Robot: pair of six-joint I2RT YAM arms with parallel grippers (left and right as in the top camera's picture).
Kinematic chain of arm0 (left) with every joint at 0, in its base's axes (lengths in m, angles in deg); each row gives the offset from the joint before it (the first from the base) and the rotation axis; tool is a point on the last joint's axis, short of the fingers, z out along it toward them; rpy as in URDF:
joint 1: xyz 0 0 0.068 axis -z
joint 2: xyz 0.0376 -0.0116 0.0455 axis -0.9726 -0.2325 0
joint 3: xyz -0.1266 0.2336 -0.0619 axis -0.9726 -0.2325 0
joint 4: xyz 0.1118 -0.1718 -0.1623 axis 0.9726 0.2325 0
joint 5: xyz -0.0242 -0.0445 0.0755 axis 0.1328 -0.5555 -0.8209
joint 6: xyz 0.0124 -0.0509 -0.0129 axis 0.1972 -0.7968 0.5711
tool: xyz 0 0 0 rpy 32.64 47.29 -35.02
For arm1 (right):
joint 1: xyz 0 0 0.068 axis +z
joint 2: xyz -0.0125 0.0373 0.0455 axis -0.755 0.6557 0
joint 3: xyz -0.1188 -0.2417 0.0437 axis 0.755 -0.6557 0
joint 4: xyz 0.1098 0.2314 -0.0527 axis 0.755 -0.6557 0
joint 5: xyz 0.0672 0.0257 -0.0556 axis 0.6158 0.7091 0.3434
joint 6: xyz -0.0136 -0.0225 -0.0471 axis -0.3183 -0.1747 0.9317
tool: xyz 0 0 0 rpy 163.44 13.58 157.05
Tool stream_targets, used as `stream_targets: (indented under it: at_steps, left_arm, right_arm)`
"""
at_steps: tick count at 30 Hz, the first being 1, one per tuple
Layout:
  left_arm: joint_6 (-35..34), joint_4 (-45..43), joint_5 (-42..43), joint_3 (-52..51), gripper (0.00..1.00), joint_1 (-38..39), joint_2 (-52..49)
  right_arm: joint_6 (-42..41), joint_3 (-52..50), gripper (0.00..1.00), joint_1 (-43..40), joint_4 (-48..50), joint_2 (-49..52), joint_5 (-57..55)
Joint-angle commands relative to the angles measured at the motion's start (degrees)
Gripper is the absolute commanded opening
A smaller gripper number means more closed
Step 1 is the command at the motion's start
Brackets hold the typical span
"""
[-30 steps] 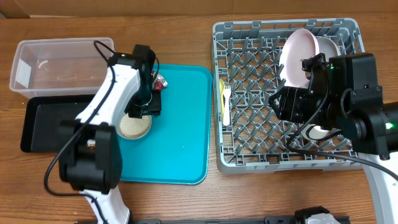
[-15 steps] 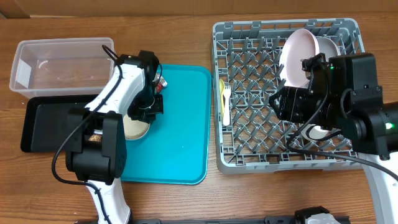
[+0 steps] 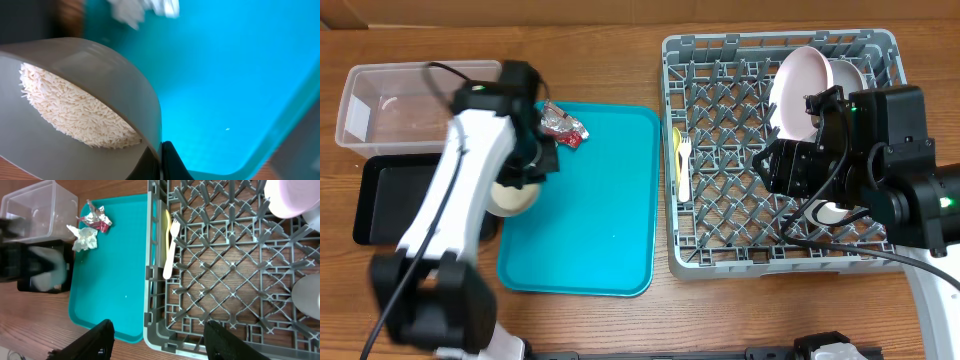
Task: Sort waste into correct bins and load items into the dishwasher rack
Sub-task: 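Tip the bowl over the black tray to dump the rice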
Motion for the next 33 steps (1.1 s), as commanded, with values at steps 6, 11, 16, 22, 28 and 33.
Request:
stream_targets:
  at_steps: [6,11,16,22,28,33]
  left_arm:
    - [5.42,0.50,5.11,1.77,0.04,-13.16,10.82]
    - [15.80,-1.11,20.65,0.50,0.04,-25.55,9.55]
    - [22.56,-4.28,31.08,-2.23,0.04,-36.26,7.32]
    - [26.38,-10.12,37.64,-6.73,0.04,-42.77,4.59]
    - [33.44,-15.69,45.68,-12.48,0.04,-47.47,2.19]
    - [42.36,-16.52,52.65,-14.80,0.04,-52.15,1.40]
  right_arm:
    - [-0.20,0.59,0.62,0.22,0.31,-0.04,-0.17]
    - [-0.22,0.59,0.62,0.22,0.24,-0.04,-0.15]
    - [-0.22,0.59,0.61,0.22,0.26,-0.04,-0.15]
    - [-0.24,0.59,0.61,0.22,0.22,-0.04,-0.13]
    - [-0.26,0.59,0.61,0.22,-0.52,-0.04,-0.13]
    - [-0.26,0.59,0.61,0.22,-0.74,-0.04,-0.13]
